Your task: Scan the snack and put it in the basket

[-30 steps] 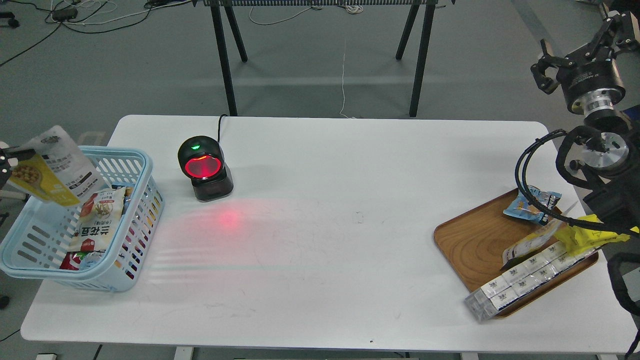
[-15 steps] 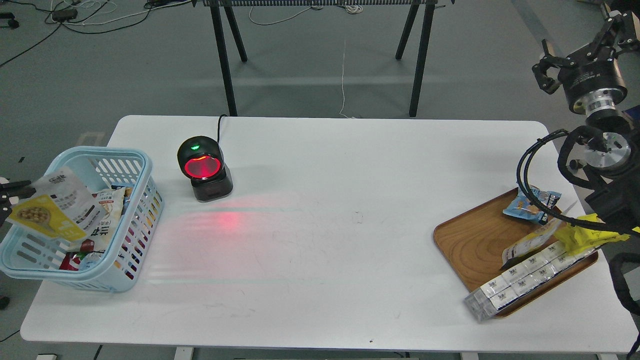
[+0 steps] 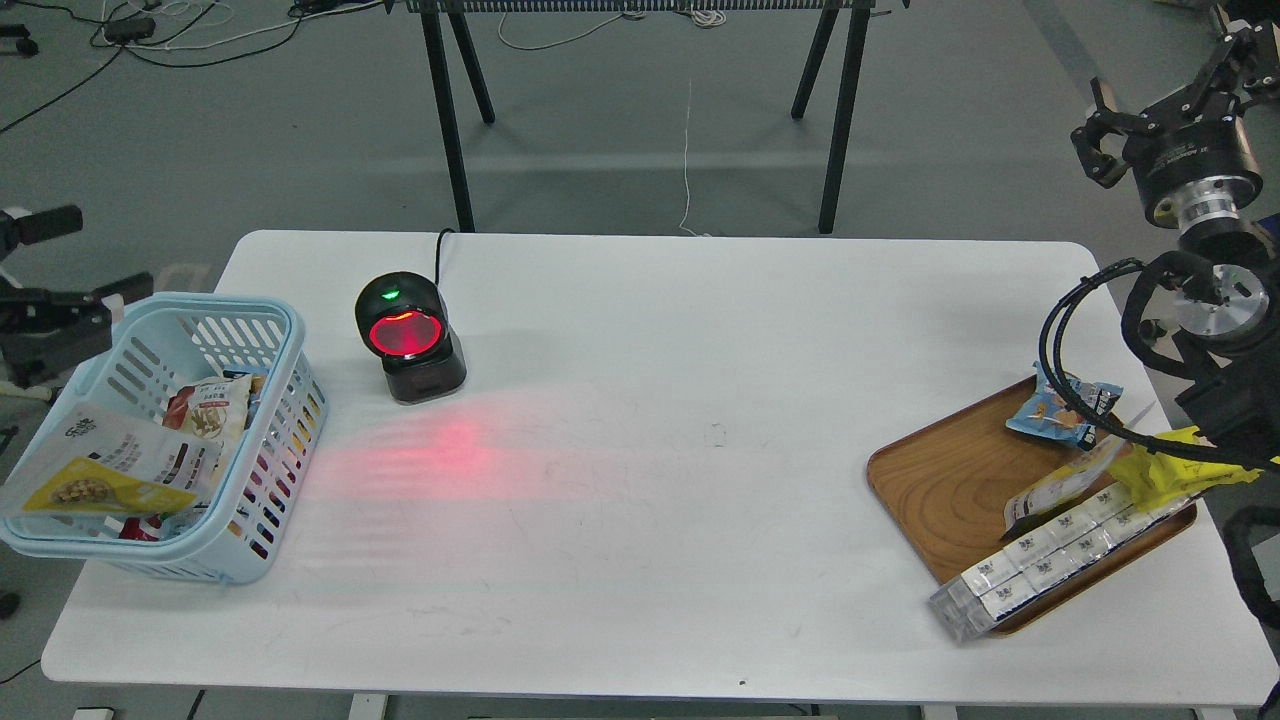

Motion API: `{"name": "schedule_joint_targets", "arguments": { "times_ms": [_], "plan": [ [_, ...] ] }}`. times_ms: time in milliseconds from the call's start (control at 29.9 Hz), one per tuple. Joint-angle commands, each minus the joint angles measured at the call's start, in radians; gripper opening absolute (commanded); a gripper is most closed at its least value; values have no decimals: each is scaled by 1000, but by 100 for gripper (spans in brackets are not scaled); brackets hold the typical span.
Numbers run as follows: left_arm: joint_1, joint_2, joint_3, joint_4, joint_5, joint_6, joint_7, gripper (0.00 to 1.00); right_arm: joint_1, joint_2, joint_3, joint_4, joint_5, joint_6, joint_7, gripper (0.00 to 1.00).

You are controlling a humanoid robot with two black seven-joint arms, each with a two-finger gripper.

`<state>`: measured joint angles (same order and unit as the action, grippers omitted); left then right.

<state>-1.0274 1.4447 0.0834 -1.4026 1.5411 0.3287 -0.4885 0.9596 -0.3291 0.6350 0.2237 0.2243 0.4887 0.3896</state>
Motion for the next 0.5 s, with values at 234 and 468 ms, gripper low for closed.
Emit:
{"name": "schedule_joint_targets", "arguments": {
  "times_ms": [234,468],
  "plan": [
    [-10,-279,-385,154,-895,-523,0,92,25,-34,21,-1,1,0,0,99],
    [-10,-555,-536,404,-1183,-638,68,97,41,-57,31,-3,1,0,-9,99]
  ]
}}
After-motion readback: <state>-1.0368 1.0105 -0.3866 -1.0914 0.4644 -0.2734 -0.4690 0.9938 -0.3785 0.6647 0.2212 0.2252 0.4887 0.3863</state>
